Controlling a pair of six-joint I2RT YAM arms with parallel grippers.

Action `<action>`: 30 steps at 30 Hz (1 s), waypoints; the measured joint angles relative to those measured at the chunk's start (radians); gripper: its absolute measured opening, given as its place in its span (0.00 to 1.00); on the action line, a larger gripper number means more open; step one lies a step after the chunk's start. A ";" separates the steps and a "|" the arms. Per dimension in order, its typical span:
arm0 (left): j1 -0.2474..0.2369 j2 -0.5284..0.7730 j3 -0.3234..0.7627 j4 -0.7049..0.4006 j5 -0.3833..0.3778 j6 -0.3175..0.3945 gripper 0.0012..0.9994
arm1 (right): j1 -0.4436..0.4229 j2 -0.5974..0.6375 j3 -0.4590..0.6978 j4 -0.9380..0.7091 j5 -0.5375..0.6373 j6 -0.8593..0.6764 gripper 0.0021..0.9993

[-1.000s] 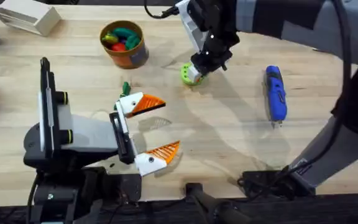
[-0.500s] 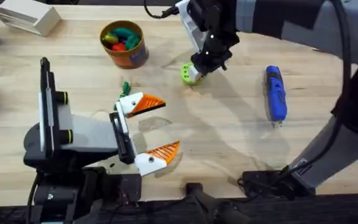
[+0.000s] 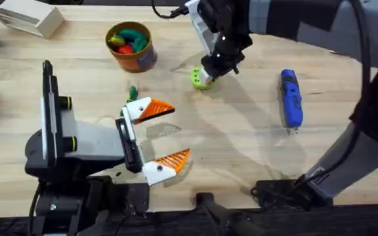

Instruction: Pick up the gripper from the table and insert it into the empty holder that is missing its gripper. Then pick up a screw, insert it into the mounting hole, and use the screwdriver to tighten it. Finally, clean up the table by picking up the vegetable and placing it into the bucket.

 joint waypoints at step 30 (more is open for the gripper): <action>0.000 0.000 0.000 0.000 0.000 0.000 0.99 | 0.000 0.009 0.000 0.012 0.000 0.000 0.21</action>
